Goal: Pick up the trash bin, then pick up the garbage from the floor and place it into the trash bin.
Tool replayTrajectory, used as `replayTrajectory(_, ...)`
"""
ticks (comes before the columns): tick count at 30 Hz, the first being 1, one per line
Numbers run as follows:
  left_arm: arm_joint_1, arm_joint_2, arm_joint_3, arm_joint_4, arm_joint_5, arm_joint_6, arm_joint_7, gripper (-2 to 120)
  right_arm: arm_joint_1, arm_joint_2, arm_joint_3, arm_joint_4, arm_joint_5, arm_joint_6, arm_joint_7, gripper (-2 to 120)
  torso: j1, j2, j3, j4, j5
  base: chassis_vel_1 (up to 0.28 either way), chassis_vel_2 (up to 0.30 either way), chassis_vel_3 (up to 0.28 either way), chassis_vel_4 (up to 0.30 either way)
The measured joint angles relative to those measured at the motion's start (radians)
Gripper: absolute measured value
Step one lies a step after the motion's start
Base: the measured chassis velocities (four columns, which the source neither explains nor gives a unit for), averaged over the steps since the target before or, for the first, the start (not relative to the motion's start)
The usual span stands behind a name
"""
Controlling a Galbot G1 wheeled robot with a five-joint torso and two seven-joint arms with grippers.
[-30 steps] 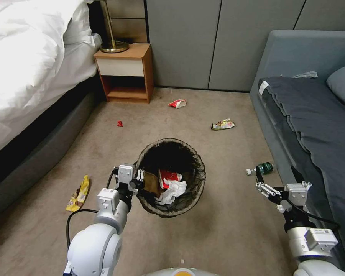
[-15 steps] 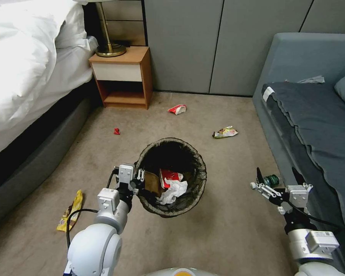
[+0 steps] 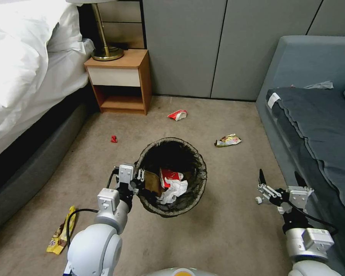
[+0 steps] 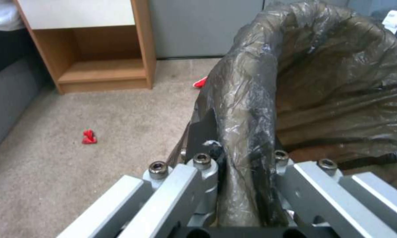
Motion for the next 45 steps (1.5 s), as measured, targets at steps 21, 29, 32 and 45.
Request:
replayTrajectory(21, -0.008, 0.006, 0.005, -0.007, -0.005, 0.006, 0.001, 5, 0.44, -0.062, -0.071, -0.546, 0.42, -0.24, 0.239, 100, 0.0, 0.0, 0.0, -0.0002, 0.0001, 0.0, 0.0, 0.0, 0.0)
replayTrajectory(29, -0.016, 0.008, 0.012, 0.005, -0.005, 0.007, 0.004, 5, 0.574, -0.048, -0.091, -0.717, 0.522, -0.245, 0.347, 100, 0.0, 0.0, 0.0, 0.0, -0.0001, 0.0, 0.0, 0.0, 0.0)
replayTrajectory(32, -0.017, 0.009, 0.016, 0.008, -0.004, 0.007, 0.004, 5, 0.605, -0.041, -0.093, -0.757, 0.533, -0.242, 0.362, 100, 0.0, 0.0, 0.0, -0.0001, -0.0001, 0.0, 0.0, 0.0, 0.0)
replayTrajectory(45, -0.023, 0.007, 0.023, 0.021, 0.001, 0.007, 0.006, 5, 0.729, -0.036, -0.147, -0.945, 0.521, -0.209, 0.369, 100, 0.0, 0.0, 0.0, -0.0001, 0.0, 0.0, 0.0, 0.0, 0.0)
